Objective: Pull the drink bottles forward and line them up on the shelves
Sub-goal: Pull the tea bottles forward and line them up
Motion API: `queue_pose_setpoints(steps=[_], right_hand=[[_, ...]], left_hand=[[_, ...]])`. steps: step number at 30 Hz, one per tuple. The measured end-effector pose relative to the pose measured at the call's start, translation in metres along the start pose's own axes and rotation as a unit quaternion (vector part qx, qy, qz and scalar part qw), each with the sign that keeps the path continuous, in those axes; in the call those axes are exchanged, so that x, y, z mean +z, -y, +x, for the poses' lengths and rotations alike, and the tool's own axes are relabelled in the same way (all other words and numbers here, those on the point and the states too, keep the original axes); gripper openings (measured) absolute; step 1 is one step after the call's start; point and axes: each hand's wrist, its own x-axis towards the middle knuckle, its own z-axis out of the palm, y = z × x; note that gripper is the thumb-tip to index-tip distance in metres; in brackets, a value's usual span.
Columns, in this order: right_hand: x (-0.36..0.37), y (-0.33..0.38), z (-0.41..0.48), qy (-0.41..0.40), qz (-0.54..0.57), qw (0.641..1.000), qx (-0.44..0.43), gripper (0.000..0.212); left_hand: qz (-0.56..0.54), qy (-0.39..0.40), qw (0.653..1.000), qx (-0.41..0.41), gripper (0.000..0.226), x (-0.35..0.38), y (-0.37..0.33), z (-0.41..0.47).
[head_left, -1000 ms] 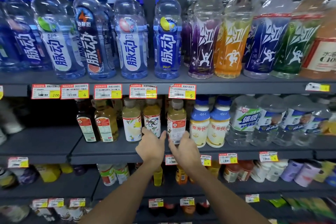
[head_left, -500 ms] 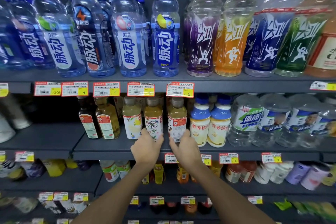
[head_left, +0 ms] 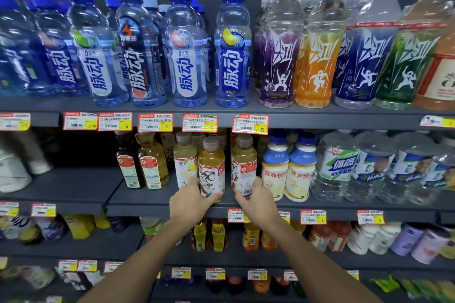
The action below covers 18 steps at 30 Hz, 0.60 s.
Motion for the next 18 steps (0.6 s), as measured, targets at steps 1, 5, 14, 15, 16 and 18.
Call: queue_pose_setpoints(steps=[1,5,14,15,16,18], right_hand=[[0.0,0.0,0.0,-0.001,0.0,1.0,0.0,0.047],[0.003,-0.003,0.001,-0.003,0.001,1.0,-0.005,0.049],[0.001,-0.003,0.003,0.003,-0.011,1.0,-0.006,0.049],[0.0,-0.002,0.003,0.007,-0.013,1.0,-0.006,0.048],[-0.001,-0.001,0.003,0.009,-0.014,1.0,-0.007,0.049],[-0.004,0.001,0.002,0.013,-0.012,1.0,-0.005,0.048]], left_hand=[[0.019,-0.011,1.0,-0.01,0.07,0.001,-0.003,-0.002],[0.05,-0.024,0.998,-0.003,0.069,0.009,-0.009,-0.014],[-0.079,0.089,0.989,0.091,0.084,0.006,0.009,0.002],[-0.089,0.082,0.989,0.087,0.08,0.007,0.009,0.002],[-0.095,0.072,0.99,0.079,0.076,0.008,0.008,0.002],[-0.095,0.048,0.993,0.055,0.068,0.009,0.005,-0.001]])
